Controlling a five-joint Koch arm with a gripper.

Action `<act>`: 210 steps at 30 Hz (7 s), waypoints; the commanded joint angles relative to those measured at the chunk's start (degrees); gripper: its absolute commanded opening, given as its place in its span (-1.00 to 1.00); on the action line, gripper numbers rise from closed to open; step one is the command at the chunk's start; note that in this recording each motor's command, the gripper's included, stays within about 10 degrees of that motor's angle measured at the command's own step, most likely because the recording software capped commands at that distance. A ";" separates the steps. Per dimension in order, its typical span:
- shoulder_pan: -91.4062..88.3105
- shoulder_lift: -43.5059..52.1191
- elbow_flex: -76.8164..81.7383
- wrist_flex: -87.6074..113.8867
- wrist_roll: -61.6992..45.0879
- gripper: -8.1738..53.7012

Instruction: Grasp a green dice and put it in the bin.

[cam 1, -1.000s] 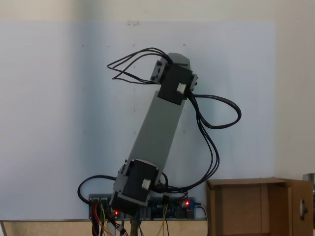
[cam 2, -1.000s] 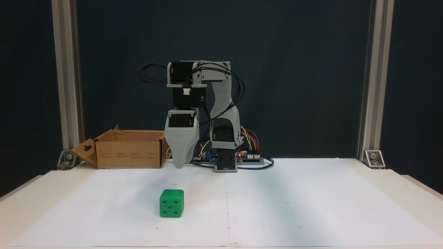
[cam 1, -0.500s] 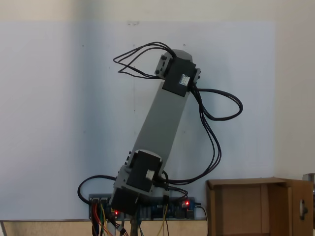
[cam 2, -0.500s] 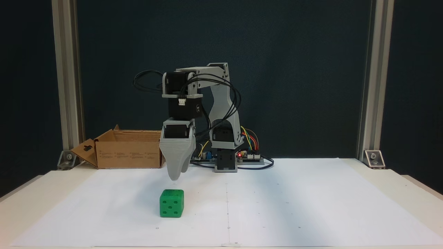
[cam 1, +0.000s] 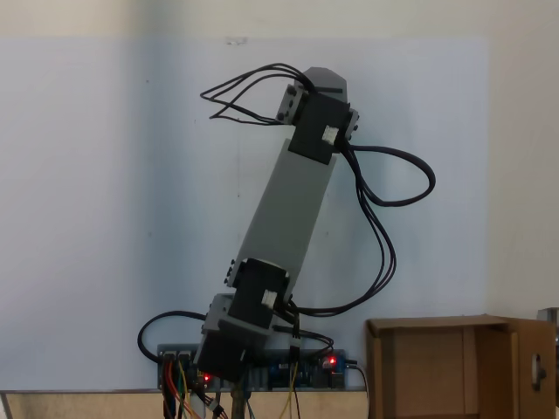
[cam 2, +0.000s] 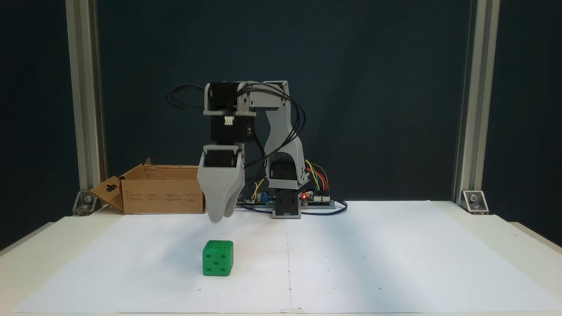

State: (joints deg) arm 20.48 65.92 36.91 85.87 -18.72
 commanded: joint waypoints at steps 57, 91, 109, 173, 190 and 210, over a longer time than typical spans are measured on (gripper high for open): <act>3.08 -8.70 -12.48 6.68 -3.34 0.67; 1.58 -8.88 1.32 -6.33 -3.34 0.65; 2.02 -9.40 4.83 -9.05 -3.34 0.57; 14.50 19.16 -3.78 9.40 -1.32 -0.36; 42.71 29.36 -3.78 9.05 -5.80 -0.36; 82.18 12.48 -4.31 -7.03 -12.66 -0.36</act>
State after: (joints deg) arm 99.58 80.07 36.47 81.30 -26.10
